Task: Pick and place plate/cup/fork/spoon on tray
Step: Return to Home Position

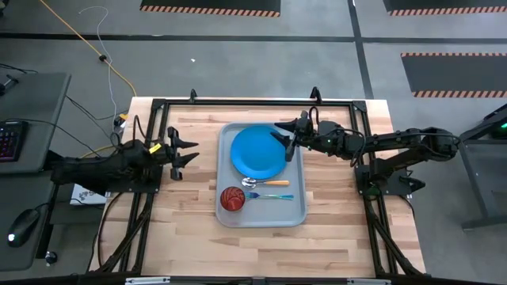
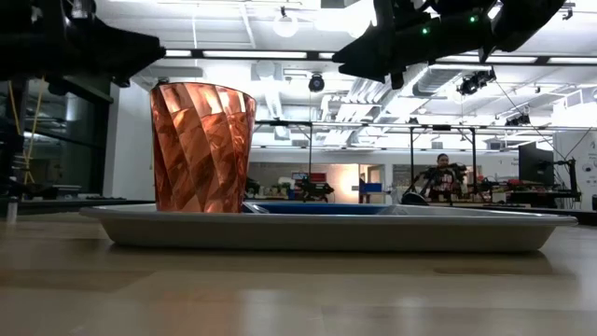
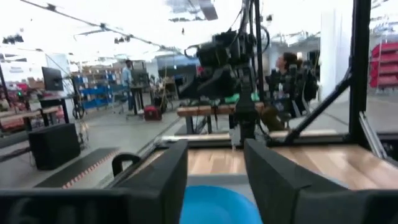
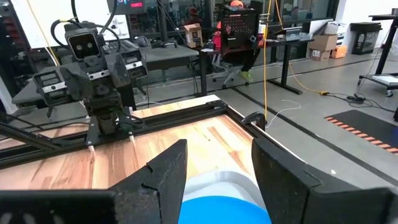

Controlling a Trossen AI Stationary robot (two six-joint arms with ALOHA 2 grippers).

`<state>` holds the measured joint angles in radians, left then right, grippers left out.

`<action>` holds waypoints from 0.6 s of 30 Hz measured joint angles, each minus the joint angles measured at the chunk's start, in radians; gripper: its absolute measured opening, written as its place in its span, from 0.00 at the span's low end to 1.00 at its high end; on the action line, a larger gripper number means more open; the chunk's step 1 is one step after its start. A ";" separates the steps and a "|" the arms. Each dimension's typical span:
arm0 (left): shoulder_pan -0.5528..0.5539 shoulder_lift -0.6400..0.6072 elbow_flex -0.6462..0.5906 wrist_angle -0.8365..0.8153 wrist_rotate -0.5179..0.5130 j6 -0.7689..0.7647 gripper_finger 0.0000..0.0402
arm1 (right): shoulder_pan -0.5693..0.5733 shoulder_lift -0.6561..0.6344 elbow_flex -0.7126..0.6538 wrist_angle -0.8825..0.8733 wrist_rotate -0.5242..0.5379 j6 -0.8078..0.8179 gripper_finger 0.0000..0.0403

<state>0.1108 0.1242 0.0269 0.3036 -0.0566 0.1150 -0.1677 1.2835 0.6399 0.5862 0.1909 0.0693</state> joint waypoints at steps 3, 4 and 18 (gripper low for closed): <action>0.000 0.000 0.000 -0.036 0.000 0.008 0.28 | 0.000 0.000 0.000 -0.001 0.000 -0.006 0.43; 0.000 0.000 0.000 -0.050 0.000 0.008 0.25 | 0.000 0.000 0.000 -0.001 0.000 -0.006 0.43; 0.000 -0.002 -0.015 -0.125 -0.006 0.021 0.00 | 0.000 -0.092 0.000 -0.121 0.000 0.035 0.43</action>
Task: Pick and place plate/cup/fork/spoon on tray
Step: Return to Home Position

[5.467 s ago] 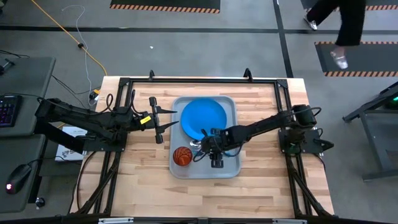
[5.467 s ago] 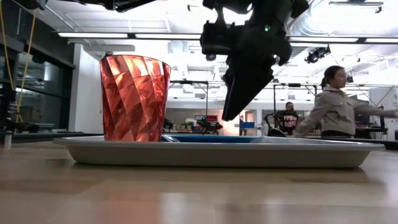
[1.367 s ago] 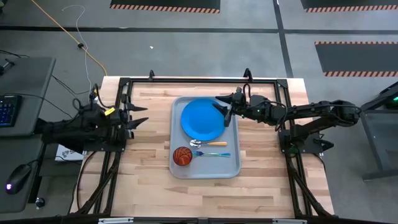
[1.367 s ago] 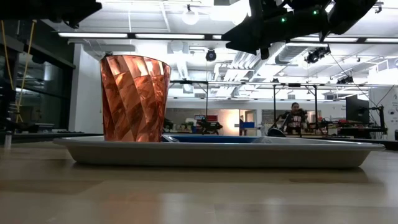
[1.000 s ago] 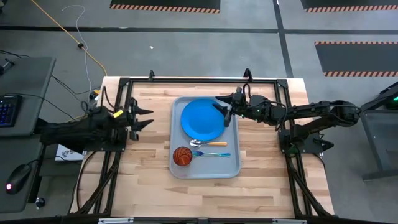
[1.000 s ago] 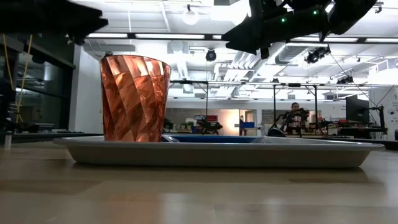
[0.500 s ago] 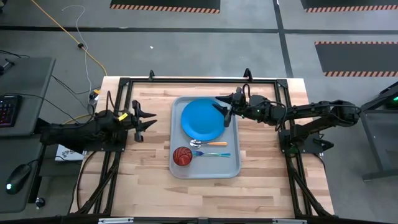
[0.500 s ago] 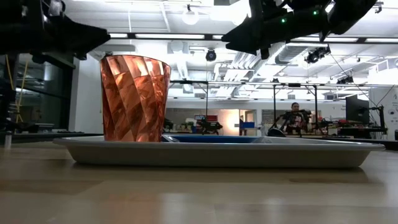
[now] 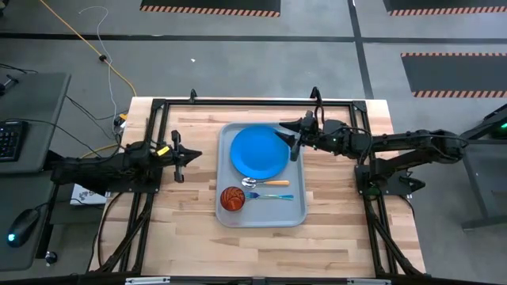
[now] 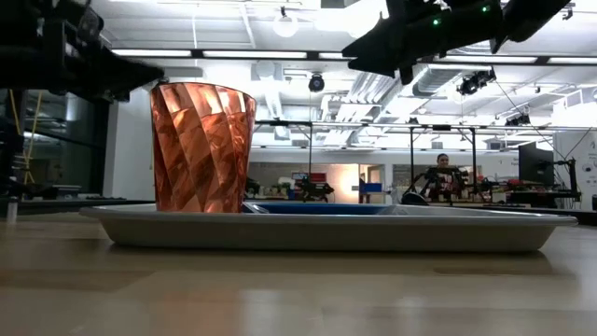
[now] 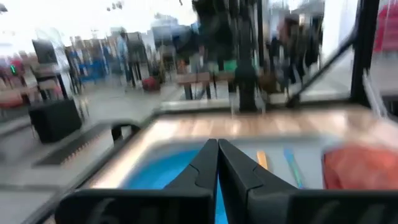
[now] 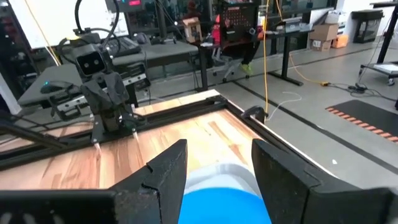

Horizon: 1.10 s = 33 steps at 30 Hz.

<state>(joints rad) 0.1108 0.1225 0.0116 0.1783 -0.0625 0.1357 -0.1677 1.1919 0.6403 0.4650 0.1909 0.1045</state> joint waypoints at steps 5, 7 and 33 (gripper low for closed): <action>0.000 -0.001 0.000 -0.025 0.034 -0.004 0.00 | 0.007 -0.034 0.000 -0.054 -0.008 0.003 0.43; 0.000 -0.001 0.000 -0.001 0.085 -0.013 0.00 | 0.015 -0.041 0.000 -0.065 -0.005 -0.005 0.43; 0.000 0.000 0.000 -0.025 0.076 -0.029 0.00 | -0.035 -0.711 -0.335 -0.209 -0.263 0.028 0.01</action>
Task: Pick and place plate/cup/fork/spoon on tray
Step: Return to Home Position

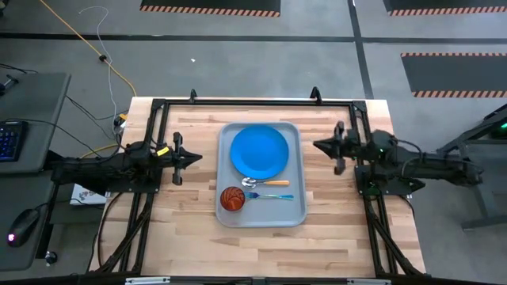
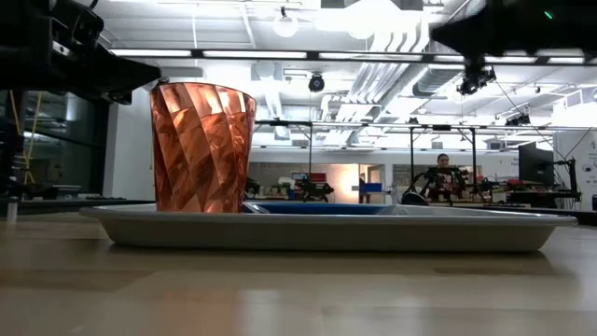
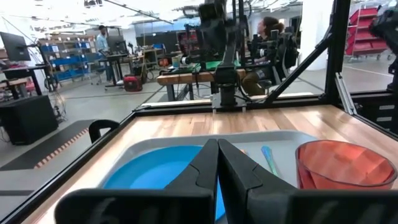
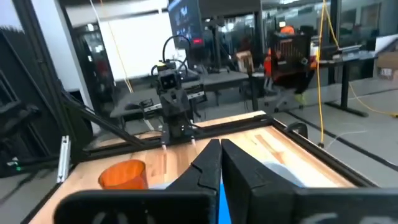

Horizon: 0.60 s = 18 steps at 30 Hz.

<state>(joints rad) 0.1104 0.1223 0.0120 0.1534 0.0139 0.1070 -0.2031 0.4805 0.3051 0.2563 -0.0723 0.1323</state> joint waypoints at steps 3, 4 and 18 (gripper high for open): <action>0.000 0.000 0.000 0.000 0.000 0.000 0.00 | 0.000 -0.172 -0.138 0.022 0.000 0.034 0.00; 0.000 0.000 0.000 0.000 0.000 0.000 0.00 | 0.000 -0.229 -0.177 0.022 0.000 0.052 0.00; 0.000 0.005 0.000 -0.005 -0.001 0.001 0.00 | 0.035 -0.433 -0.295 -0.038 -0.034 -0.067 0.00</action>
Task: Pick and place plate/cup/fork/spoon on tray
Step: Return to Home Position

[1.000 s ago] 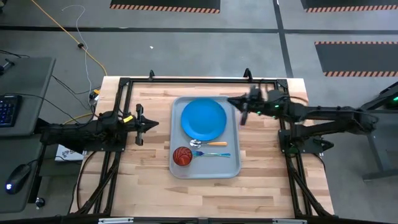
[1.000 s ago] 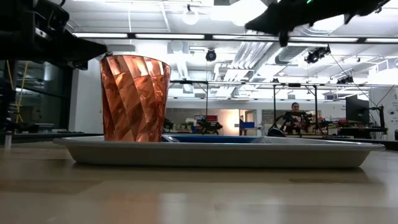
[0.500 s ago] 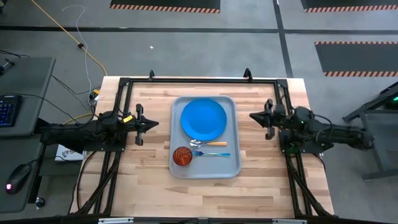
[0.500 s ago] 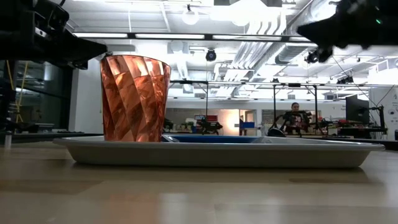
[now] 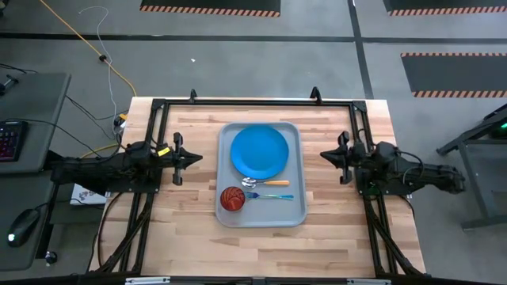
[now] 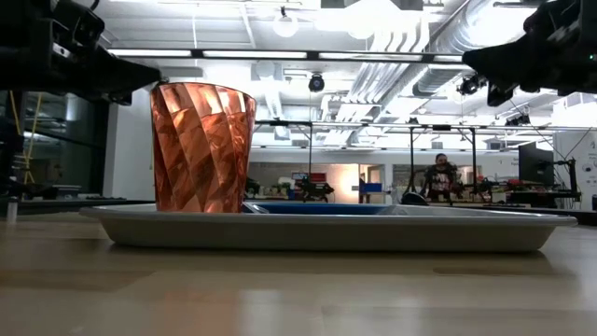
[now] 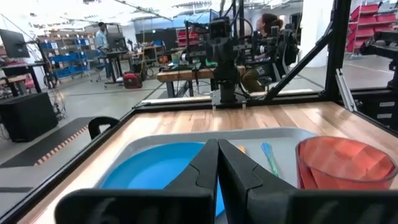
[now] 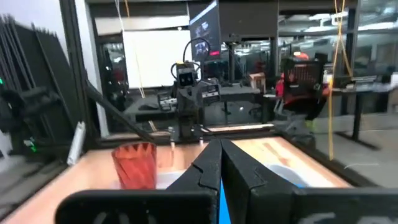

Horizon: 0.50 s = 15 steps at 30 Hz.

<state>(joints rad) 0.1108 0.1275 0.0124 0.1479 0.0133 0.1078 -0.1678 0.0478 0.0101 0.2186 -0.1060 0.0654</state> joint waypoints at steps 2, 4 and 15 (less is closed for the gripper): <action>0.000 0.001 0.000 -0.004 0.001 0.000 0.00 | 0.007 0.002 0.000 -0.009 0.032 -0.037 0.00; 0.000 0.001 0.000 -0.003 0.001 0.000 0.00 | 0.007 0.003 0.000 -0.026 0.065 -0.045 0.00; 0.000 0.001 0.000 -0.003 0.001 0.000 0.00 | 0.007 0.018 0.004 -0.214 0.090 0.065 0.00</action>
<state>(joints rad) 0.1108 0.1280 0.0124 0.1452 0.0143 0.1074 -0.1608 0.0658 0.0139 0.0045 -0.0156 0.1307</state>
